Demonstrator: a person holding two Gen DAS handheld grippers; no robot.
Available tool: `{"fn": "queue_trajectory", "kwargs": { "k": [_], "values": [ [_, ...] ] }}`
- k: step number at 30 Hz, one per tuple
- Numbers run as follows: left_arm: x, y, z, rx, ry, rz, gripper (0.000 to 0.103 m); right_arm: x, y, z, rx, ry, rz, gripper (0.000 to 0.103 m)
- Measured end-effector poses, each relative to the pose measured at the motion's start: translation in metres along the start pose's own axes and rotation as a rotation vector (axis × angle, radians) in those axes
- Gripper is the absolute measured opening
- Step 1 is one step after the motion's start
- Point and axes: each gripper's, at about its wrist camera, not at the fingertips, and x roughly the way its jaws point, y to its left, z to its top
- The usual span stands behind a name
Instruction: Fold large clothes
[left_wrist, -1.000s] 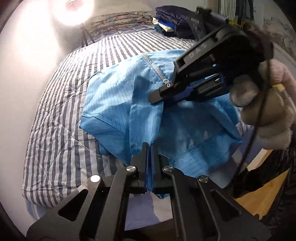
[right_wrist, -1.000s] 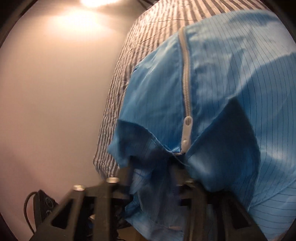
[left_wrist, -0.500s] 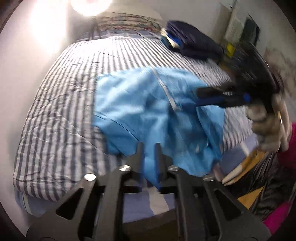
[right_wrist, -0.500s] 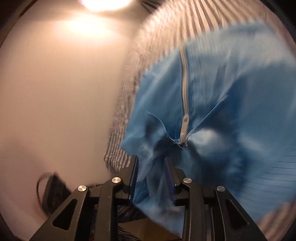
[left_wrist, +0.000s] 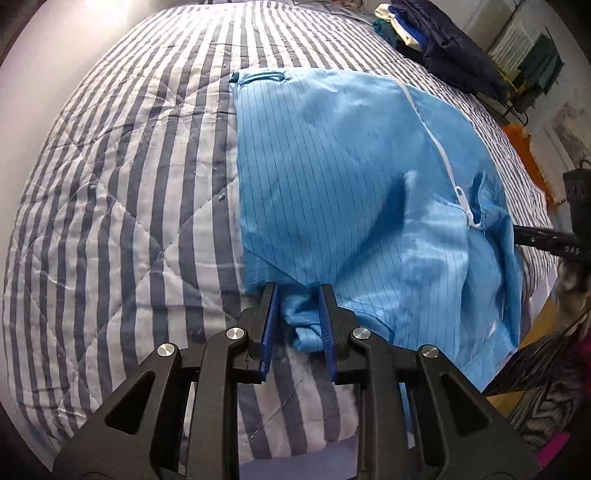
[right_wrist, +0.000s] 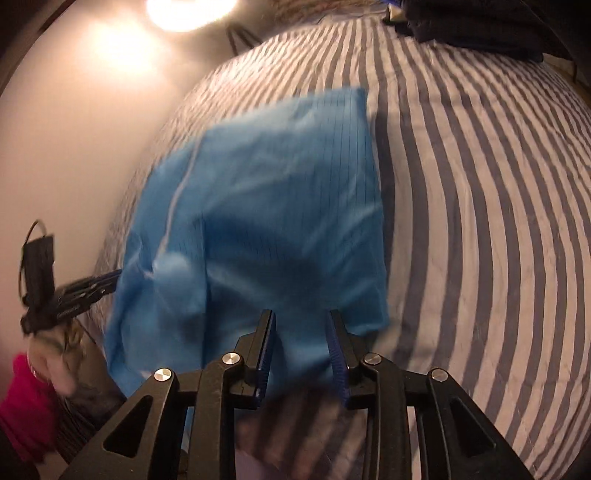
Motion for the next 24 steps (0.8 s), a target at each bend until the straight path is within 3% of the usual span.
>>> {"fn": "queue_trajectory", "kwargs": {
  "k": [3,4,5,7,8,9,11,12,15,19,24],
  "values": [
    [-0.018,0.010,0.003,-0.045,-0.028,-0.011,0.022,-0.012,0.000,-0.002,-0.019,0.029,-0.003,0.030],
    [-0.026,0.016,0.006,-0.085,-0.047,-0.032,0.027,-0.020,-0.002,-0.003,-0.019,0.023,0.004,0.033],
    [-0.034,0.024,0.009,-0.130,-0.074,-0.060,0.033,-0.029,-0.003,-0.008,-0.026,0.012,0.013,0.033],
    [-0.045,0.040,0.017,-0.209,-0.126,-0.100,0.059,-0.041,0.001,-0.006,-0.061,-0.044,-0.001,0.033],
    [-0.048,0.050,0.021,-0.258,-0.150,-0.127,0.061,-0.051,0.000,-0.004,-0.085,-0.102,-0.031,0.042],
    [-0.049,0.060,0.026,-0.296,-0.159,-0.158,0.061,-0.060,-0.002,-0.001,-0.102,-0.169,-0.062,0.062],
    [-0.046,0.081,0.038,-0.390,-0.155,-0.262,0.061,-0.072,-0.007,0.006,-0.110,-0.295,-0.108,0.087],
    [-0.042,0.087,0.041,-0.419,-0.146,-0.295,0.061,-0.076,-0.011,0.009,-0.112,-0.345,-0.127,0.091],
    [-0.024,0.108,0.049,-0.492,-0.106,-0.379,0.061,-0.067,-0.023,0.034,-0.100,-0.323,-0.133,0.086],
    [0.000,0.128,0.054,-0.586,-0.061,-0.459,0.061,-0.039,-0.048,0.052,-0.013,-0.192,-0.012,0.078],
    [0.024,0.130,0.064,-0.578,-0.008,-0.504,0.061,-0.011,-0.075,0.063,0.105,-0.097,0.153,0.069]
  ]
}}
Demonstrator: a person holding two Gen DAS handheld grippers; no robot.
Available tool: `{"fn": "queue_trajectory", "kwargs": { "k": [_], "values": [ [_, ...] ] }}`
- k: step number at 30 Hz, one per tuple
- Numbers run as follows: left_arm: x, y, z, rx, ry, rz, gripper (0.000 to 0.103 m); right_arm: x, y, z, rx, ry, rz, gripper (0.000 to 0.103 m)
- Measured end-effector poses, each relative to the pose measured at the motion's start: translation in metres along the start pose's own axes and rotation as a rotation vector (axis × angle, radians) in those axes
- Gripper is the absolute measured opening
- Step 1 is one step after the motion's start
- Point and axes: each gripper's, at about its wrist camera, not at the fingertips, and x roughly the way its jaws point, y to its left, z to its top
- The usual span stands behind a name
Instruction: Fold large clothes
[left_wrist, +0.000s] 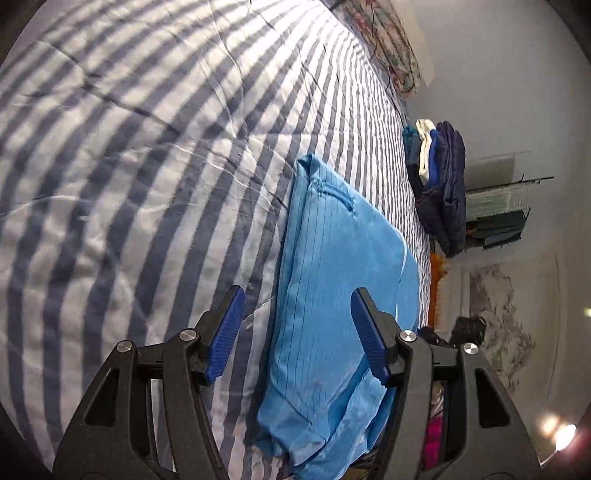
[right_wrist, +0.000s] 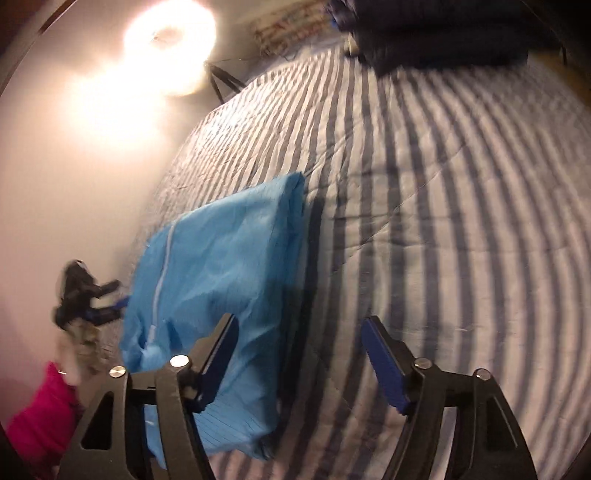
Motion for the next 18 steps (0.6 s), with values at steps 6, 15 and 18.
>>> {"fn": "queue_trajectory", "kwargs": {
  "k": [6,15,18],
  "values": [
    [0.015,0.004,0.003,-0.009,0.029,-0.050,0.061,0.021,-0.017,0.000,0.104,0.068,0.220,0.065],
    [0.042,-0.016,0.015,0.027,0.047,-0.065,0.061,0.059,-0.003,0.008,0.118,0.118,0.321,0.051],
    [0.044,-0.019,0.016,0.040,0.042,-0.024,0.047,0.066,0.010,0.009,0.084,0.135,0.313,0.048]
  ]
}}
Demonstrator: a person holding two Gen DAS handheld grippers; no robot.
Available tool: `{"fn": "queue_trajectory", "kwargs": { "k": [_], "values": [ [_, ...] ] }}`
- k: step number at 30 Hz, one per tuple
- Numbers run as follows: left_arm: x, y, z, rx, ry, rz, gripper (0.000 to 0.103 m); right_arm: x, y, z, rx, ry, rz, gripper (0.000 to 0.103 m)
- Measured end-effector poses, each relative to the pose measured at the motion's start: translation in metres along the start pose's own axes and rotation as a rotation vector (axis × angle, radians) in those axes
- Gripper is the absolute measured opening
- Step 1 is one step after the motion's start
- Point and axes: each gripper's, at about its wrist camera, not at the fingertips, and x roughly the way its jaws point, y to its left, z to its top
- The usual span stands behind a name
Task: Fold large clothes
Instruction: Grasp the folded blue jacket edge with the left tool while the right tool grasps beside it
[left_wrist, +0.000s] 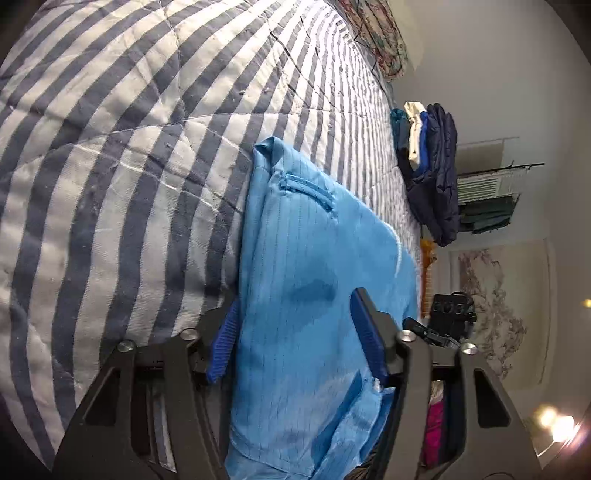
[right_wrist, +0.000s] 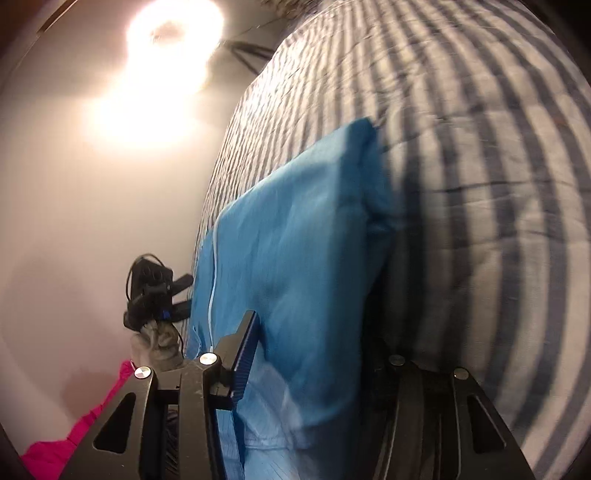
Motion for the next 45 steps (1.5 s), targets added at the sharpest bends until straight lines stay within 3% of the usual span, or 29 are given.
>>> {"fn": "queue_trajectory", "kwargs": {
  "k": [1,7,11,14,18,19,20,21,23,24,26,28,30,33,39,45],
  "values": [
    [0.000,-0.001,-0.001,0.014,-0.004,0.039,0.035,0.003,0.004,-0.001,-0.009,0.006,-0.005,0.045],
    [0.001,-0.032,-0.006,0.137,-0.047,0.179,0.008,-0.001,0.016,-0.011,-0.014,0.007,-0.093,0.024],
    [0.000,-0.057,-0.012,0.222,-0.088,0.231,0.006,0.003,0.046,-0.009,-0.091,-0.010,-0.210,0.008],
    [0.000,-0.065,-0.016,0.251,-0.102,0.235,0.005,0.004,0.072,-0.016,-0.195,-0.024,-0.325,0.006],
    [0.006,-0.052,-0.016,0.207,-0.085,0.231,0.007,0.005,0.081,-0.018,-0.250,-0.023,-0.366,0.007],
    [0.006,-0.046,-0.016,0.183,-0.077,0.213,0.013,0.005,0.078,-0.017,-0.241,-0.019,-0.358,0.008],
    [0.007,-0.041,-0.016,0.158,-0.067,0.208,0.021,0.005,0.072,-0.017,-0.224,-0.015,-0.348,0.018],
    [0.010,-0.034,-0.017,0.130,-0.043,0.200,0.037,0.003,0.065,-0.017,-0.205,-0.010,-0.343,0.028],
    [0.014,-0.027,-0.022,0.118,-0.023,0.172,0.037,0.001,0.057,-0.017,-0.184,-0.003,-0.353,0.041],
    [0.014,-0.027,-0.023,0.130,-0.032,0.174,0.037,0.000,0.052,-0.019,-0.168,0.004,-0.342,0.040],
    [0.016,-0.030,-0.022,0.147,-0.039,0.187,0.030,-0.002,0.041,-0.022,-0.127,0.013,-0.298,0.037],
    [0.017,-0.034,-0.021,0.153,-0.045,0.207,0.011,-0.001,0.039,-0.023,-0.118,0.007,-0.277,0.031],
    [0.018,-0.051,-0.021,0.190,-0.068,0.232,0.005,0.002,0.045,-0.022,-0.133,0.004,-0.285,0.013],
    [0.010,-0.079,-0.027,0.298,-0.120,0.272,0.003,0.002,0.072,-0.027,-0.223,-0.024,-0.366,0.004],
    [0.002,-0.120,-0.034,0.380,-0.162,0.248,0.003,-0.017,0.120,-0.034,-0.376,-0.108,-0.491,0.003],
    [0.015,-0.164,-0.022,0.435,-0.162,0.199,0.002,-0.058,0.130,-0.025,-0.384,-0.173,-0.495,0.003]
  ]
}}
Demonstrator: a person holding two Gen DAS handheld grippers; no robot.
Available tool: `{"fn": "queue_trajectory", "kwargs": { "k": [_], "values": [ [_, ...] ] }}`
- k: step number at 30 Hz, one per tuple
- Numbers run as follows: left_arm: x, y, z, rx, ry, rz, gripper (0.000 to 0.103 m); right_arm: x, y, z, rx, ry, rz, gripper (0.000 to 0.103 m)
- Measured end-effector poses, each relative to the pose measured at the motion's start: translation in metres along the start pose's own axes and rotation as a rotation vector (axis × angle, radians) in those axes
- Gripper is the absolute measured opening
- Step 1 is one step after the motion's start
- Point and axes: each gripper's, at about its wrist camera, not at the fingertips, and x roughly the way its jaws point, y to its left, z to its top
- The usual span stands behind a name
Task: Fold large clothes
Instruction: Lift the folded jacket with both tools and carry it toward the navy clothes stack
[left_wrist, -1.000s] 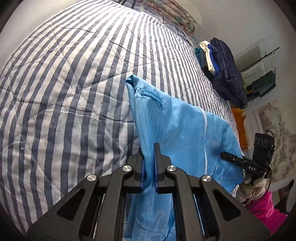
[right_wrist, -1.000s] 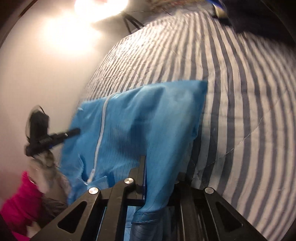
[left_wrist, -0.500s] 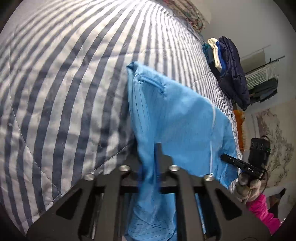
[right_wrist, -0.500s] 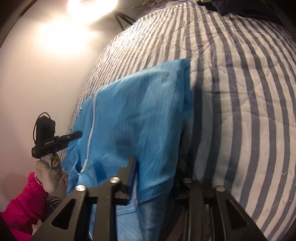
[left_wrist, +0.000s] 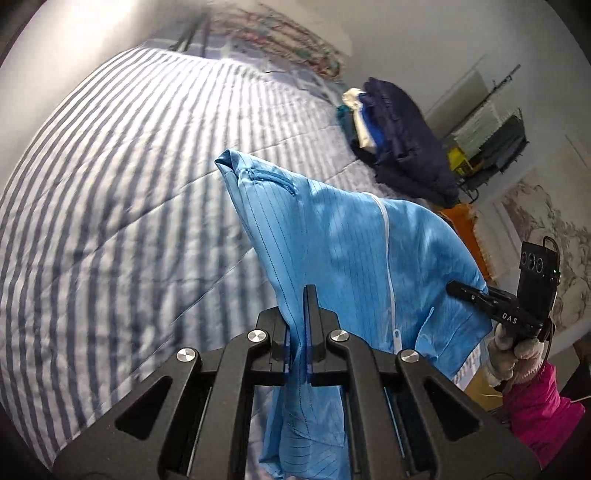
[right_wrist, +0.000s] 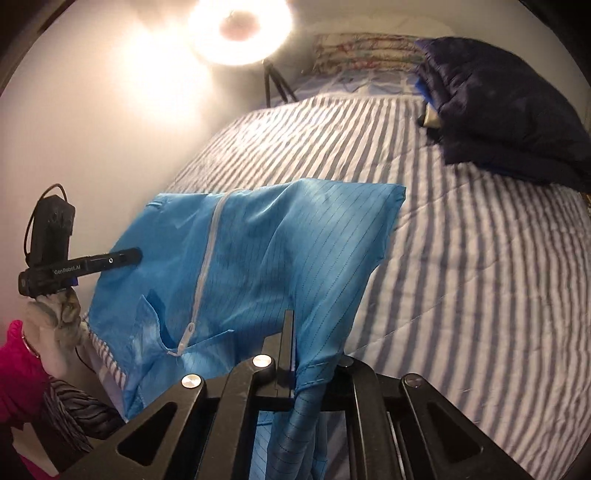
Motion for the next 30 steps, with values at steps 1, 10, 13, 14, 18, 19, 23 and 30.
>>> {"fn": "queue_trajectory", "kwargs": {
  "k": [1,10,13,14,18,19,23,30],
  "values": [
    [0.004,-0.009,0.008,0.017,-0.002,-0.008,0.002,-0.009,-0.006,0.003,0.002,-0.013,-0.007,0.003],
    [0.046,-0.094,0.082,0.148,-0.027,-0.103,0.002,-0.075,-0.069,0.041,0.049,-0.132,-0.101,0.003],
    [0.067,-0.128,0.116,0.193,-0.040,-0.131,0.002,-0.101,-0.093,0.063,0.043,-0.173,-0.160,0.003],
    [0.071,-0.136,0.126,0.201,-0.046,-0.140,0.002,-0.108,-0.099,0.069,0.042,-0.184,-0.173,0.003],
    [0.098,-0.174,0.182,0.230,-0.081,-0.174,0.002,-0.136,-0.136,0.111,0.052,-0.239,-0.232,0.003],
    [0.105,-0.183,0.194,0.240,-0.088,-0.176,0.002,-0.142,-0.146,0.123,0.054,-0.251,-0.245,0.003],
    [0.136,-0.220,0.255,0.278,-0.136,-0.180,0.002,-0.157,-0.182,0.171,0.060,-0.297,-0.305,0.003],
    [0.188,-0.247,0.325,0.286,-0.210,-0.156,0.002,-0.151,-0.240,0.252,0.057,-0.359,-0.393,0.003]
  ]
}}
